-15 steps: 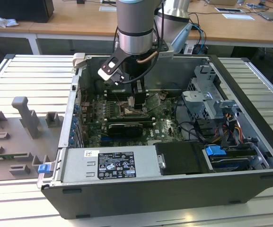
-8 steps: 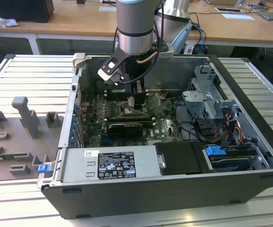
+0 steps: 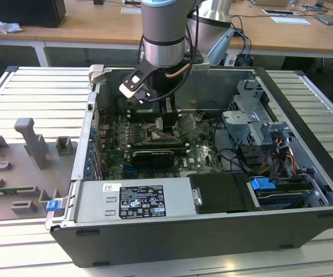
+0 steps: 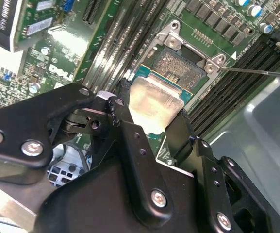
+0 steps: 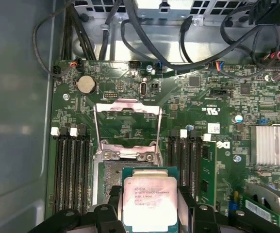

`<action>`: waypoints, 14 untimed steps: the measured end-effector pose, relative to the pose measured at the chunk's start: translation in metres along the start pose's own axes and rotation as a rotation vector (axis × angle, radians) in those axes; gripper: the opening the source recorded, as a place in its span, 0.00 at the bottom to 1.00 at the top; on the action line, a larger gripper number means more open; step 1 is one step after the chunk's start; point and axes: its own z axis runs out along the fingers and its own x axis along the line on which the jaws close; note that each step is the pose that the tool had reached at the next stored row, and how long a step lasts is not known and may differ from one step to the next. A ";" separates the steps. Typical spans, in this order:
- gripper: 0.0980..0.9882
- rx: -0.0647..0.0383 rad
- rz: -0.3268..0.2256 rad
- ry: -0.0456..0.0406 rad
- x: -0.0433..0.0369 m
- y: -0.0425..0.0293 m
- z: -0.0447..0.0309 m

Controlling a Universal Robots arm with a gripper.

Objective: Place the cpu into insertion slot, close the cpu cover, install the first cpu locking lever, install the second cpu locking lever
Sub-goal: 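Place the cpu into insertion slot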

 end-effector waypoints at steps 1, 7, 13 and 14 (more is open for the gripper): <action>0.49 0.000 0.000 0.0000 0.0001 -0.0005 0.0006; 0.49 0.000 0.000 -0.0001 0.0002 -0.0043 0.0013; 0.49 0.000 0.001 -0.0002 0.0002 -0.0051 0.0016; 0.49 0.000 0.002 -0.0002 0.0002 -0.0052 0.0018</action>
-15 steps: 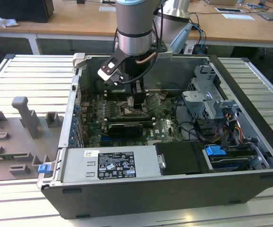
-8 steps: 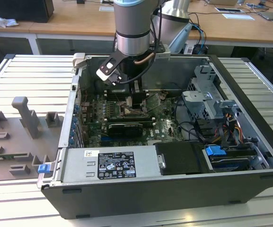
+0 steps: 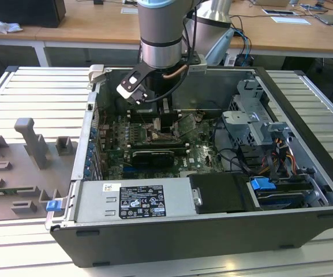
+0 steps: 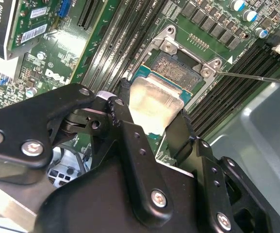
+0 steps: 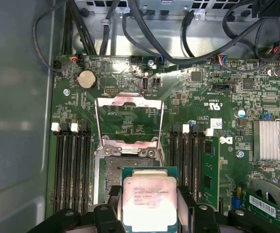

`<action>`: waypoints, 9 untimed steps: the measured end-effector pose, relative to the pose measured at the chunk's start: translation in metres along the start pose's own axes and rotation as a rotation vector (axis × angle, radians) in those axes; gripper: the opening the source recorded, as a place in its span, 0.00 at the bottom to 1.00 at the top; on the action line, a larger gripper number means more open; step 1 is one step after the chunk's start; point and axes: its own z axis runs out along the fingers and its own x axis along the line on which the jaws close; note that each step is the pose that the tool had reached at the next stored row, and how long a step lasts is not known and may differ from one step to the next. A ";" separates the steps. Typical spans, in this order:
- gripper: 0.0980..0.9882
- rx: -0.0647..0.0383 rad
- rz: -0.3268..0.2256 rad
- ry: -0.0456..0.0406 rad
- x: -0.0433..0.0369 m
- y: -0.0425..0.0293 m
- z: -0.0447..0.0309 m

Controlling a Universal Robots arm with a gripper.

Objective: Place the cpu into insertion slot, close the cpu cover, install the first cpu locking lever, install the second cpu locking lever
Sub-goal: 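Place the cpu into insertion slot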

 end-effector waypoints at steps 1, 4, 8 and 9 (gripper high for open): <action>0.49 0.000 0.000 -0.0001 0.0000 -0.0001 0.0001; 0.49 0.000 0.001 -0.0002 0.0000 -0.0006 0.0003; 0.49 0.000 0.002 -0.0002 0.0000 -0.0011 0.0007; 0.49 0.000 0.002 -0.0002 0.0000 -0.0011 0.0008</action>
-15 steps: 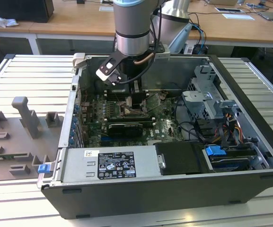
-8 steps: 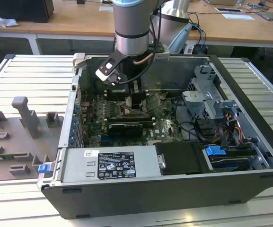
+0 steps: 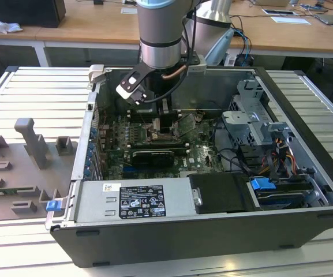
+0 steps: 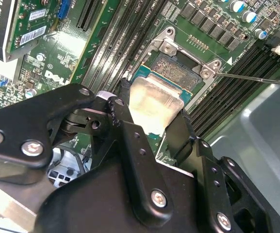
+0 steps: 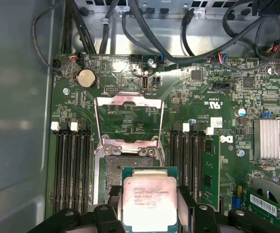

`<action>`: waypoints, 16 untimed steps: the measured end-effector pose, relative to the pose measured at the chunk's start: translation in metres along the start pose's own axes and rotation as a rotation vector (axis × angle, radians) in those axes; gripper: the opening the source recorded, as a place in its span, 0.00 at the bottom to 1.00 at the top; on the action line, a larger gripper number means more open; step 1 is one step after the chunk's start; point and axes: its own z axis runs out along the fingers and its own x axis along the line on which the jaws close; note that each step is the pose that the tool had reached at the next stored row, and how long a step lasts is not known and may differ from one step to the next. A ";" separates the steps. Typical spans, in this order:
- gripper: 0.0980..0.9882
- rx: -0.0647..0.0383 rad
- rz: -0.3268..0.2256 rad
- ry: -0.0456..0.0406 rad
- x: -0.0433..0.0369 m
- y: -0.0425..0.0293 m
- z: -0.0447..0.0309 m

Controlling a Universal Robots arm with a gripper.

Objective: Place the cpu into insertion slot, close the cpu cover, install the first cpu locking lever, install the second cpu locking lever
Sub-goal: 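Place the cpu into insertion slot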

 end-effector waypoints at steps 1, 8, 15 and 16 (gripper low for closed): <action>0.49 0.000 0.000 0.0000 0.0000 -0.0001 0.0003; 0.49 0.000 0.003 -0.0004 0.0003 -0.0003 0.0027; 0.49 0.000 0.005 -0.0004 0.0030 -0.0010 0.0095; 0.49 0.000 0.007 -0.0005 0.0037 -0.0011 0.0113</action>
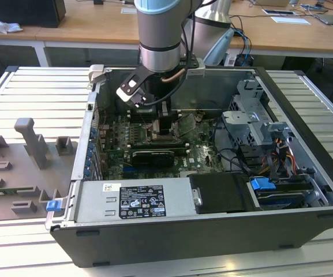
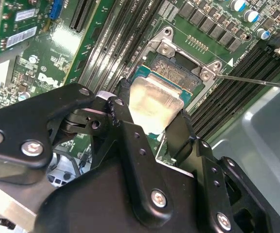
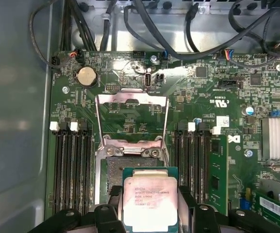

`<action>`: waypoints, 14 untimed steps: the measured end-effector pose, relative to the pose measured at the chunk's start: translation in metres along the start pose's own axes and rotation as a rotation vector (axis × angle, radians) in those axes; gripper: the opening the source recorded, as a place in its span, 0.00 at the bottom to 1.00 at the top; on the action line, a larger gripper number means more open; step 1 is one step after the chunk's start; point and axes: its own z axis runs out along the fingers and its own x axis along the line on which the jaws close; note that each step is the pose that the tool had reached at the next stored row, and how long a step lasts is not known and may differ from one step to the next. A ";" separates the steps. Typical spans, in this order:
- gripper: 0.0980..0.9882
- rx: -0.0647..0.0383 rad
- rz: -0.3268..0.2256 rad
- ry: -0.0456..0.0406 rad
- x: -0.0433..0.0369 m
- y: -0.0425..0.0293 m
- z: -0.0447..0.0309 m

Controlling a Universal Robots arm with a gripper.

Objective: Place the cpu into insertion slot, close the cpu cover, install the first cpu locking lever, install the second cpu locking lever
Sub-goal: 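Place the cpu into insertion slot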

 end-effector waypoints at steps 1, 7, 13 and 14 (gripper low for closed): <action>0.49 0.000 0.001 -0.0003 0.0007 -0.0001 0.0011; 0.49 0.000 0.018 -0.0016 0.0089 -0.0007 0.0084; 0.49 0.000 0.021 -0.0022 0.0127 -0.0041 0.0216; 0.49 0.000 0.021 -0.0023 0.0143 -0.0044 0.0248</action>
